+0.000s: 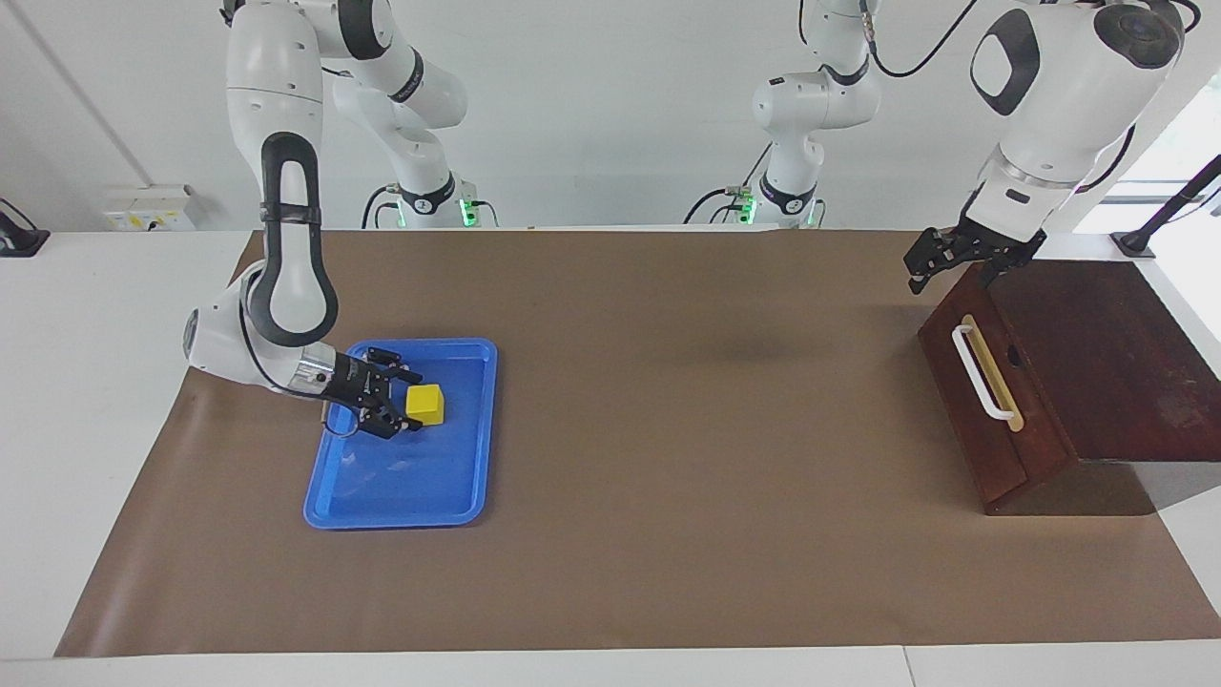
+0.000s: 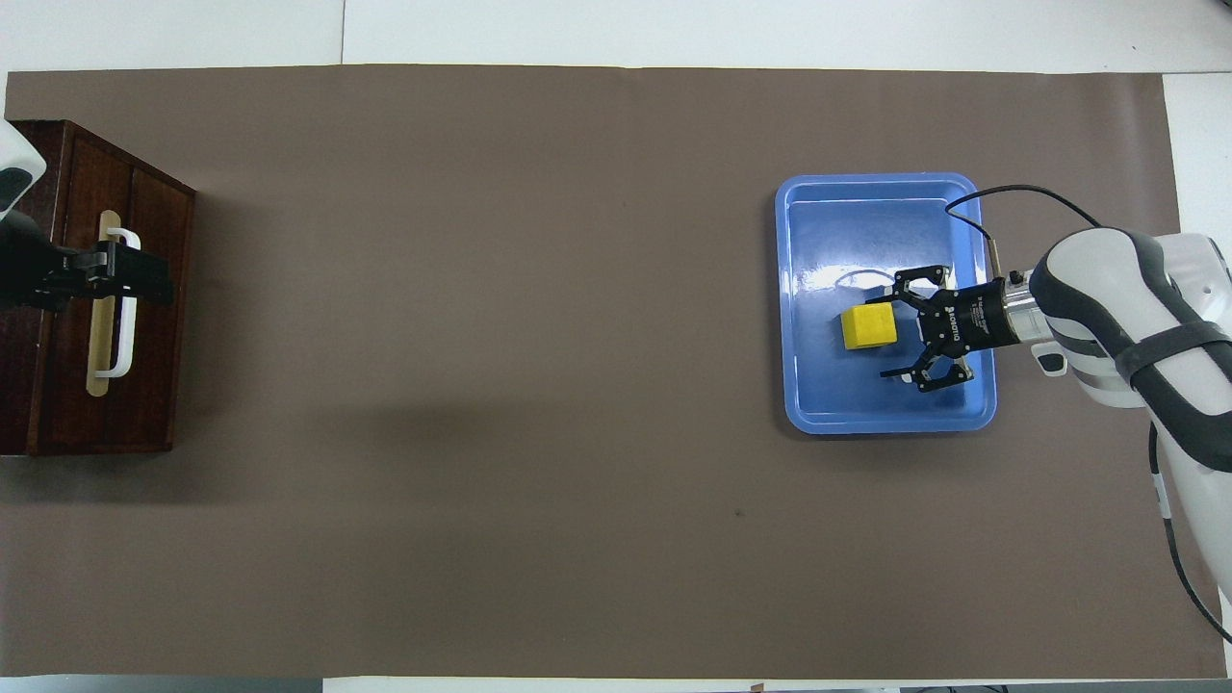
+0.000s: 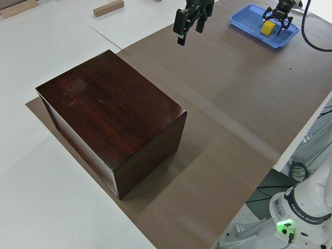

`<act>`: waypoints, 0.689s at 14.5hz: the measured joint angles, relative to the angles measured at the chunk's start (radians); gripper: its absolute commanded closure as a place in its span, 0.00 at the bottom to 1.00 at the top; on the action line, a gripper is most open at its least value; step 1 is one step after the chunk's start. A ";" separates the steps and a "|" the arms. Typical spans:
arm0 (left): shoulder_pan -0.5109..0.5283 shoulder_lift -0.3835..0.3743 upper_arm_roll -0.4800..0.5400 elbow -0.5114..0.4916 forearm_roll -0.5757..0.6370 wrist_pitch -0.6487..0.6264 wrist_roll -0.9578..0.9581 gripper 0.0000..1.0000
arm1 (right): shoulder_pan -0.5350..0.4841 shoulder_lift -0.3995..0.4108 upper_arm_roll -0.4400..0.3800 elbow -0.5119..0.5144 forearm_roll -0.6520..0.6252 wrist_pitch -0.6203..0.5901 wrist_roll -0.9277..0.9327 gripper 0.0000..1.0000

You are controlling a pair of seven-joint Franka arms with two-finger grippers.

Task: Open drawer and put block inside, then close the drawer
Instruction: 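Move the right gripper over the yellow block in the blue tray, then close the right gripper on the yellow block and lift it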

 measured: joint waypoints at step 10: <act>0.000 0.000 0.000 0.000 0.000 0.000 0.000 0.00 | -0.007 -0.005 -0.003 -0.016 0.043 0.002 -0.003 0.38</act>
